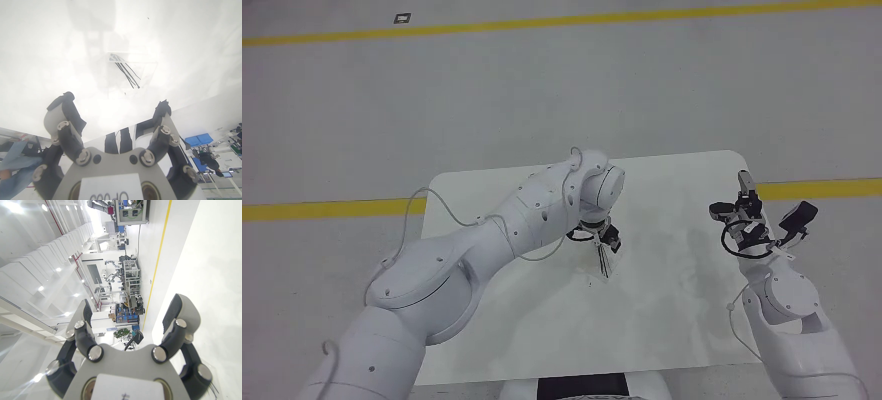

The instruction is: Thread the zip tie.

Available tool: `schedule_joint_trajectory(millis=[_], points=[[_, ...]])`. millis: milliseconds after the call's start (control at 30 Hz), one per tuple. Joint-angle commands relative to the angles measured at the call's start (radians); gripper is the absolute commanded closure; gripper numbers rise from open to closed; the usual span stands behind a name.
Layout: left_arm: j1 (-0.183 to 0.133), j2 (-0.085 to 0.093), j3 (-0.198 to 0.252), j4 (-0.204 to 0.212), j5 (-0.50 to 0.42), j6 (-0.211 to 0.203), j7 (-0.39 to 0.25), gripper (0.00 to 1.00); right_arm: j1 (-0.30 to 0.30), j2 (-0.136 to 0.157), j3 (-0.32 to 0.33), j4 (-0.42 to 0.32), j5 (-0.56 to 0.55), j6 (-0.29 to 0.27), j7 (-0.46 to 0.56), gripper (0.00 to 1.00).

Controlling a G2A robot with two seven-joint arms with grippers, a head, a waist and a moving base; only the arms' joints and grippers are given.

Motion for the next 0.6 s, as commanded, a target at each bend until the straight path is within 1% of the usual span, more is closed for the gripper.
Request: schedule_joint_trajectory(millis=[0, 67, 100, 133, 233, 300, 367, 433, 500, 567], points=[[0.006, 0.000, -0.001, -0.005, -0.005, -0.007, 0.007, 0.00, 0.000, 0.000, 0.000, 0.000, 0.000, 0.000, 0.000, 0.00], [0.022, 0.001, -0.007, -0.019, -0.022, -0.045, 0.034, 0.00, 0.000, 0.000, 0.000, 0.000, 0.000, 0.000, 0.000, 0.00], [0.023, 0.003, -0.009, -0.024, -0.025, -0.058, 0.033, 0.00, 0.000, 0.000, 0.000, 0.000, 0.000, 0.000, 0.000, 0.00], [0.023, 0.003, -0.011, -0.030, -0.027, -0.061, 0.030, 0.00, 0.000, 0.000, 0.000, 0.000, 0.000, 0.000, 0.000, 0.00], [0.027, 0.007, -0.022, -0.060, -0.043, -0.062, 0.023, 0.00, 0.000, 0.000, 0.000, 0.000, 0.000, 0.000, 0.000, 0.00], [0.030, 0.011, -0.024, -0.079, -0.044, -0.054, 0.014, 0.00, 0.000, 0.000, 0.000, 0.000, 0.000, 0.000, 0.000, 0.00], [0.034, 0.015, -0.023, -0.089, -0.045, -0.043, 0.000, 0.00, 0.000, 0.000, 0.000, 0.000, 0.000, 0.000, 0.000, 0.00], [0.042, 0.017, -0.013, -0.098, -0.057, -0.035, 0.000, 0.00, 0.000, 0.000, 0.000, 0.000, 0.000, 0.000, 0.000, 0.00], [0.040, 0.018, 0.009, -0.109, -0.052, -0.036, 0.000, 0.00, 0.000, 0.000, 0.000, 0.000, 0.000, 0.000, 0.000, 0.00], [0.040, 0.018, 0.009, -0.109, -0.052, -0.036, 0.000, 0.00, 0.000, 0.000, 0.000, 0.000, 0.000, 0.000, 0.000, 0.00]])
